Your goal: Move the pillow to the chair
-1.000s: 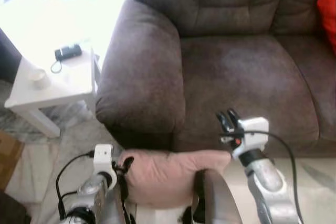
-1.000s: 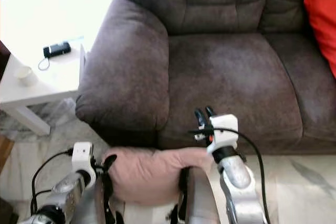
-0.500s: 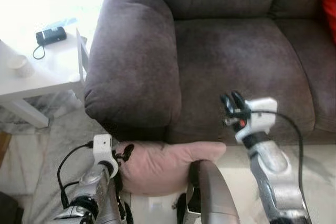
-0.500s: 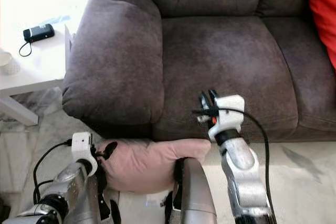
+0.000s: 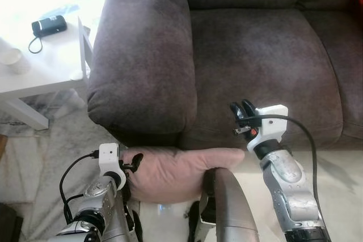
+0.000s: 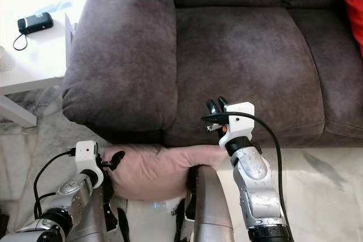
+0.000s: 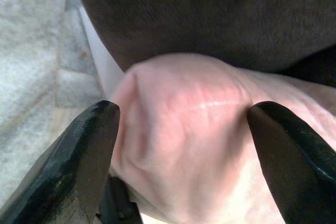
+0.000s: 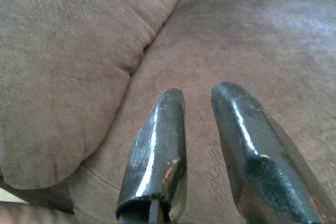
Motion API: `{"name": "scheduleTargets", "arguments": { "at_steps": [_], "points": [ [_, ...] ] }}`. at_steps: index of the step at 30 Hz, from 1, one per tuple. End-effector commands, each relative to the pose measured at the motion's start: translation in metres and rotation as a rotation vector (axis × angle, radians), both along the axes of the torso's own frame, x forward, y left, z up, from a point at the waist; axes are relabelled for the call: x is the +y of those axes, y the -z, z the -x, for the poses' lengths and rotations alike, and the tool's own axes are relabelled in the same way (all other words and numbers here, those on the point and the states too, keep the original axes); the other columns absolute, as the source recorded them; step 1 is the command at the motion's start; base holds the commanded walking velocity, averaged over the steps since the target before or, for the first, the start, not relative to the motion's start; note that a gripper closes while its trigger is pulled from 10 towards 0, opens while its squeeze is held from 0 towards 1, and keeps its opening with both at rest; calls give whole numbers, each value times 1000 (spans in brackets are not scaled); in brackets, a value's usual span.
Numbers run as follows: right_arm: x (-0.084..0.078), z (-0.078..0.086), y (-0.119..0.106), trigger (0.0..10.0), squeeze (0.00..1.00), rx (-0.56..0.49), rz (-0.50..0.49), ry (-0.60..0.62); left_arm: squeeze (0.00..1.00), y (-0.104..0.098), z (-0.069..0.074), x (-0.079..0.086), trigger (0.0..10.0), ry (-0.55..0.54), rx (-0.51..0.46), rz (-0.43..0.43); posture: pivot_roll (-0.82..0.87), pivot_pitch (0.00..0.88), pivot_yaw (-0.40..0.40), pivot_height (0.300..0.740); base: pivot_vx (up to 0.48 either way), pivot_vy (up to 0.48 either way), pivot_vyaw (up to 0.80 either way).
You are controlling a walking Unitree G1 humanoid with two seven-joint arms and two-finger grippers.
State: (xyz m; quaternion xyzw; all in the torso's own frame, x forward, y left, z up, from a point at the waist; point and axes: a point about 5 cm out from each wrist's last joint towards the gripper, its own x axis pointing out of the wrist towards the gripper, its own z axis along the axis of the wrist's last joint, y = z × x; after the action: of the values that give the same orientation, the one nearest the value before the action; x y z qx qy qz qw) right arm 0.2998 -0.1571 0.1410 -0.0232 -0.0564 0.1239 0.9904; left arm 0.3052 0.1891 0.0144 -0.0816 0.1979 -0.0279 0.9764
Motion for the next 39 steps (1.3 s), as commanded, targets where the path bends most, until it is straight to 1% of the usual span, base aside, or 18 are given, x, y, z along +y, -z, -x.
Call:
{"name": "scheduleTargets", "arguments": {
  "at_steps": [1, 5, 9, 14, 18, 19, 21, 25, 29, 39],
  "points": [
    [-4, 4, 0, 10000, 0, 7, 0, 5, 0, 12, 10, -1, 10000, -5, 55, 0, -107, 355, -114, 557, 0, 0, 0],
    [-2, 7, -5, 10000, 0, -2, 3, -9, 0, 12, 9, -3, 10000, -7, 60, -4, -127, 369, -127, 557, 0, 0, 0],
    [-5, 12, -10, 10000, 0, -5, 7, -16, 0, 11, 7, -3, 10000, -22, 56, -30, -146, 391, -146, 557, 0, 0, 0],
    [-6, 15, -10, 10000, 0, 3, 11, -22, 0, 8, 4, -3, 10000, -36, 42, -46, -150, 398, -152, 557, 0, 0, 0],
    [-6, 17, -11, 10000, 0, 11, 11, -23, 0, 7, 3, -3, 10000, -45, 52, -70, -159, 402, -159, 557, 0, 0, 0],
    [-6, 17, -11, 10000, 0, 11, 11, -23, 0, 8, 3, -4, 7725, -45, 53, -71, -165, 401, -162, 557, 0, 0, 0],
    [-6, 18, -11, 10000, 0, 14, 14, -25, 0, 8, 4, -5, 0, -44, 57, -76, -172, 398, -165, 557, 0, 0, 0],
    [-9, 21, -12, 10000, 0, 26, 25, -30, 0, 9, 4, -11, 0, -35, 59, -70, -175, 390, -171, 557, 0, 0, 0],
    [-9, 22, -11, 10000, 0, 30, 28, -37, 0, 10, 4, -13, 0, -29, 63, -73, -176, 387, -173, 557, 0, 0, 0],
    [-6, 19, -13, 10000, 0, 34, 29, -44, 0, 10, 4, -12, 0, -21, 73, -64, -177, 373, -175, 557, 0, 0, 0]
  ]
}}
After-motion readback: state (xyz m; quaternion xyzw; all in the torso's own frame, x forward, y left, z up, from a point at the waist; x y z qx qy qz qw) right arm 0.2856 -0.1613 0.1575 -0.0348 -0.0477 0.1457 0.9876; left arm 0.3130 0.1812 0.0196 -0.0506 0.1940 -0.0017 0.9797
